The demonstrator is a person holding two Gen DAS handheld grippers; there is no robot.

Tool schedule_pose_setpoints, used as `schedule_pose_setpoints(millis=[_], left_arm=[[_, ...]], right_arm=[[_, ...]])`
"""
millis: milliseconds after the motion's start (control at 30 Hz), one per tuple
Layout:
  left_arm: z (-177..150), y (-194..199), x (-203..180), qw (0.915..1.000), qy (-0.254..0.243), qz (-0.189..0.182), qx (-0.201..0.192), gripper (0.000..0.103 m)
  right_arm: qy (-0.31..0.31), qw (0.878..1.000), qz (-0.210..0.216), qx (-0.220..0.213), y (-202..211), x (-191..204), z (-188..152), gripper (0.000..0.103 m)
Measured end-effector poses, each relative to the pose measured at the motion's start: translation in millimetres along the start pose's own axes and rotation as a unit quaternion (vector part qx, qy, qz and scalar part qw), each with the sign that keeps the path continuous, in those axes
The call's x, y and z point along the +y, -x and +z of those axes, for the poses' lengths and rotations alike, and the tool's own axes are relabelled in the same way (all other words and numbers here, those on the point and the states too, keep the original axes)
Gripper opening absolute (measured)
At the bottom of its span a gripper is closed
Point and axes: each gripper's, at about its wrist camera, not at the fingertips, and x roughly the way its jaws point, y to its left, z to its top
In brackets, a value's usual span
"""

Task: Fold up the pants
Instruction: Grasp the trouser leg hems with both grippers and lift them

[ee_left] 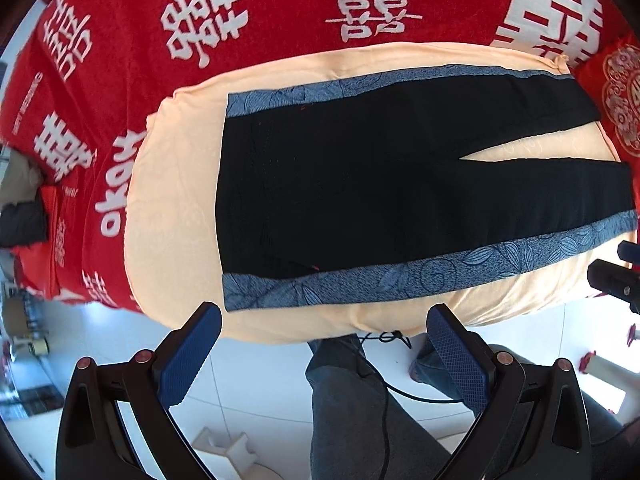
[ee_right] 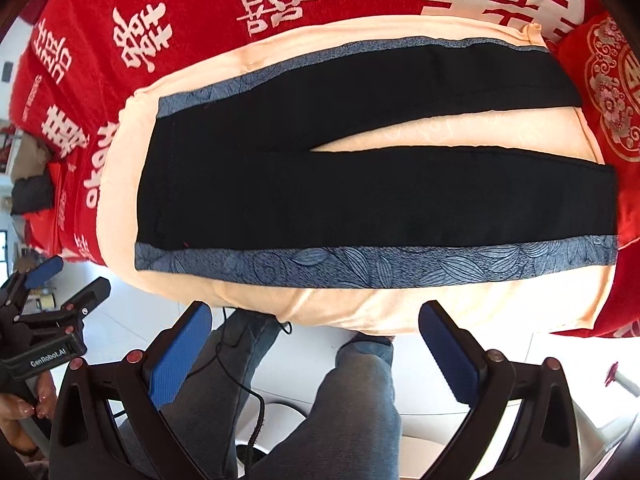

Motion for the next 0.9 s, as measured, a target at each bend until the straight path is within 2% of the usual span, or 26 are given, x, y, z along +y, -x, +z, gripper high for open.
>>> schedule_pose_setpoints(millis=[133,300,500,633,767,833,900], left_arm=[[-15,-1,-12,0.9996,0.015,0.0,0.023,0.103],[-27,-7,-15,0.999,0.014,0.003,0.043,0.103],[-39,-37,0,0.998,0.04,-0.031,0.038,0.103],[-57,-78,26,0.992,0.104,-0.061,0.037,0.103],[-82,-128,57,0.9758,0.18,-0.114,0.049,0.103],[-90,-146,65,0.9714,0.196,-0.126,0.046,0.103],[-93,-161,72,0.9711,0.193,-0.137,0.028,0.103]], right_arm=[[-0.015,1.0,0.019,0.008,-2,-15,-6,0.103],[-0.022,0.999,0.039,0.015,-11,-15,-15,0.103],[-0.035,0.997,0.069,0.02,-42,2,-25,0.103],[-0.05,0.991,0.119,0.042,-85,17,-34,0.103],[-0.063,0.978,0.189,0.056,-133,40,-40,0.103],[-0.077,0.969,0.23,0.052,-159,49,-40,0.103],[-0.091,0.957,0.27,0.047,-185,58,-38,0.103]])
